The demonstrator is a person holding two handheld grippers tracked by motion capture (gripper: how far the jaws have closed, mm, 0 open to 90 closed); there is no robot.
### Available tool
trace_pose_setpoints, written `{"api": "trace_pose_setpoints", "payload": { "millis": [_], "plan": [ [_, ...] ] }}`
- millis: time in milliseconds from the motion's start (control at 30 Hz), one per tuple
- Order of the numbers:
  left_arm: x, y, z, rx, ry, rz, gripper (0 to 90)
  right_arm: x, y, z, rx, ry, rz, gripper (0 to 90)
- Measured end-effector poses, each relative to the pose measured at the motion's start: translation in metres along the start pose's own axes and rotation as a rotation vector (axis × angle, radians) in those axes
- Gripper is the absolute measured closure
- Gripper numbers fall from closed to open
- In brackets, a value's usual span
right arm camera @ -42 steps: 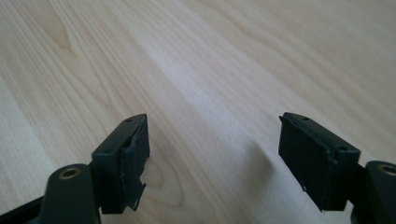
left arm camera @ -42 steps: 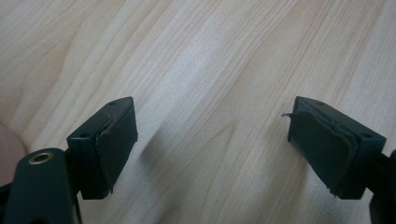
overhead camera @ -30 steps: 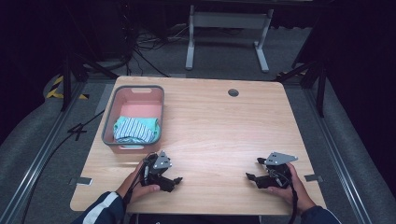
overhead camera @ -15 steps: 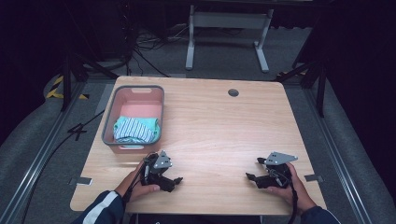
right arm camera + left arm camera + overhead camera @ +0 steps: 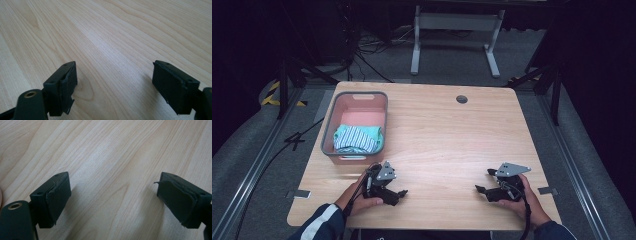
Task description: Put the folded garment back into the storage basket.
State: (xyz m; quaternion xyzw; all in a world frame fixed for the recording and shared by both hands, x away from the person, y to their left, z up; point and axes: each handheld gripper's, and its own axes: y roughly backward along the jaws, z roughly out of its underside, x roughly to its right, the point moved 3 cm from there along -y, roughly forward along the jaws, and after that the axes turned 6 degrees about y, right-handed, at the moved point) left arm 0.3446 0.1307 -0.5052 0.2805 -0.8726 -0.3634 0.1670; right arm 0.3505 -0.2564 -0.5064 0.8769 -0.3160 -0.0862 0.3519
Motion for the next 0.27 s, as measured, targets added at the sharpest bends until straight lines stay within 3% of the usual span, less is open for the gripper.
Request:
{"api": "trace_pose_setpoints", "payload": {
  "millis": [267],
  "plan": [
    [-0.0002, -0.0003, -0.0003, -0.002, -0.002, 0.001, 11.5, 0.0002, 0.0, 0.0, 0.0, -0.003, 0.003, 20.6]
  ]
}}
